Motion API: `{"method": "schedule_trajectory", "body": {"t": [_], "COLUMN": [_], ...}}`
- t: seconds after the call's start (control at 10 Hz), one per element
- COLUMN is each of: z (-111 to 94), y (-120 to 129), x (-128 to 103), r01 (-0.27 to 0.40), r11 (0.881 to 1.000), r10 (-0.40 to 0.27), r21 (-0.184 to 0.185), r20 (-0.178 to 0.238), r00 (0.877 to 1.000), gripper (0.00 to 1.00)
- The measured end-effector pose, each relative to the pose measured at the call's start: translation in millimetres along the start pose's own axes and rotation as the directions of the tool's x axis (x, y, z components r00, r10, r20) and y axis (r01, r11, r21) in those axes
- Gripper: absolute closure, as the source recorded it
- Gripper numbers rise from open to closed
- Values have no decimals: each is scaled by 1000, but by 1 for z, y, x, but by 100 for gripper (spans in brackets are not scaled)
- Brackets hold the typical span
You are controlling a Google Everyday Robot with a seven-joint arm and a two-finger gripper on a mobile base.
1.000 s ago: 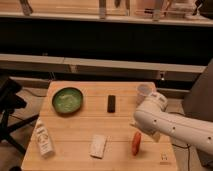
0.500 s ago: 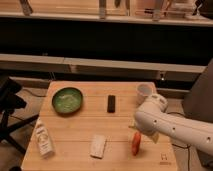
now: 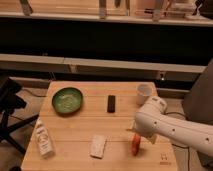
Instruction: Drag the pepper across the table
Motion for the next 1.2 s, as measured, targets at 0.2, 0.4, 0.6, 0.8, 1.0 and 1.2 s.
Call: {"method": "schedule_trajectory", "body": {"t": [0.2, 0.4, 0.6, 0.8, 1.0, 1.2], "z": [5, 19, 23, 28, 41, 47], "y": [0, 2, 2, 3, 7, 10], "x": [-3, -8, -10, -14, -18, -20], "r01": [28, 79, 102, 126, 143, 157], "r11": [1000, 997, 994, 992, 989, 987], "r10": [-29, -79, -103, -128, -145, -159], "r21": [9, 20, 26, 30, 30, 28], "r20": [9, 25, 36, 48, 60, 67], "r00": [1000, 997, 994, 991, 988, 985], "gripper": [20, 20, 20, 20, 20, 20]}}
